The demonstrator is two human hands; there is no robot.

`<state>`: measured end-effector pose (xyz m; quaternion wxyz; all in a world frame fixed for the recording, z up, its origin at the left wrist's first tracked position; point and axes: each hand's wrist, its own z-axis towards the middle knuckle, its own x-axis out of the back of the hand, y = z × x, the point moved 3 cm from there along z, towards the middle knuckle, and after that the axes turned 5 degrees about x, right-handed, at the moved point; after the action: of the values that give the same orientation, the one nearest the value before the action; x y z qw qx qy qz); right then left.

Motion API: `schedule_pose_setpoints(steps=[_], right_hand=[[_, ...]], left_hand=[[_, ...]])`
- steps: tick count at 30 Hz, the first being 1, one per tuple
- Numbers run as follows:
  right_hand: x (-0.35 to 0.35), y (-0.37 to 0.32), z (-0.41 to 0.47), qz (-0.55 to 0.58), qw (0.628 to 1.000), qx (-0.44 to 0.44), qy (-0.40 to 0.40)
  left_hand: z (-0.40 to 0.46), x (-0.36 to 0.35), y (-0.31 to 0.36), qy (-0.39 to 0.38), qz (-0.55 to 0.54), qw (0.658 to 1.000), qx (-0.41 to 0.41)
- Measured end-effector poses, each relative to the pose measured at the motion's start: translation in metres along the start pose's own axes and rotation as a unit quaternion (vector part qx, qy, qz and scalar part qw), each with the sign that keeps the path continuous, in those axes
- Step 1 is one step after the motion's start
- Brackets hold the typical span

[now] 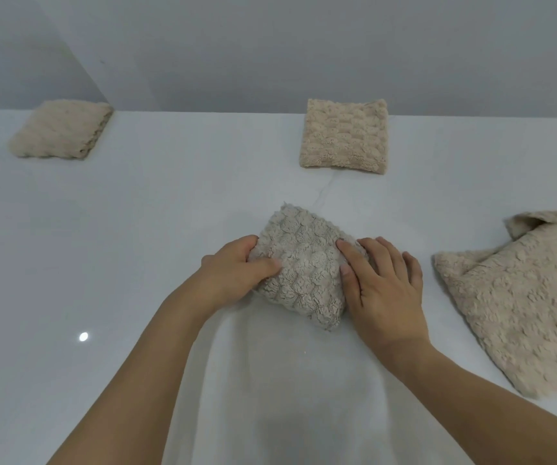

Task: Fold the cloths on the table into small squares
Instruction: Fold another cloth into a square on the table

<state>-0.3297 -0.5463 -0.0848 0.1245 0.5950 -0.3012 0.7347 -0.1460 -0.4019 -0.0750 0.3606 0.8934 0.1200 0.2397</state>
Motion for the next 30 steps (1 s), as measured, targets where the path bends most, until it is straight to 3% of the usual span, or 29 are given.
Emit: schedule_pose_setpoints(steps=[3,5,11,19,21,24,25,27,30], right_hand=[[0.003,-0.001,-0.002,0.011,0.999,0.01,0.05],[0.002,0.0,-0.003,0.006,0.998,0.01,0.066],[-0.003,0.0,-0.002,-0.021,0.998,0.001,0.052],[-0.002,0.002,-0.002,0.013,0.998,0.002,0.068],[-0.002,0.003,-0.003,0.018,0.998,0.005,0.06],[-0.002,0.003,-0.002,0.017,0.999,0.001,0.046],[-0.003,0.004,-0.002,0.011,0.999,0.002,0.042],[-0.003,0.004,-0.002,-0.004,0.999,0.008,0.032],[-0.003,0.003,-0.001,-0.016,0.999,0.015,0.027]], left_hand=[[-0.008,0.003,-0.002,-0.05,-0.06,0.996,-0.034],[-0.011,0.004,-0.004,-0.039,-0.068,0.996,-0.041],[-0.011,-0.005,-0.003,0.1,0.051,0.994,-0.019],[-0.011,-0.018,-0.007,0.227,0.027,0.97,-0.086],[-0.015,-0.018,-0.006,0.28,0.061,0.949,-0.131],[-0.042,-0.021,0.002,0.409,0.139,0.859,-0.275],[-0.053,-0.029,0.001,0.418,0.151,0.837,-0.319],[-0.069,-0.054,-0.005,0.369,0.191,0.826,-0.381],[-0.072,-0.088,-0.019,0.306,0.302,0.826,-0.364]])
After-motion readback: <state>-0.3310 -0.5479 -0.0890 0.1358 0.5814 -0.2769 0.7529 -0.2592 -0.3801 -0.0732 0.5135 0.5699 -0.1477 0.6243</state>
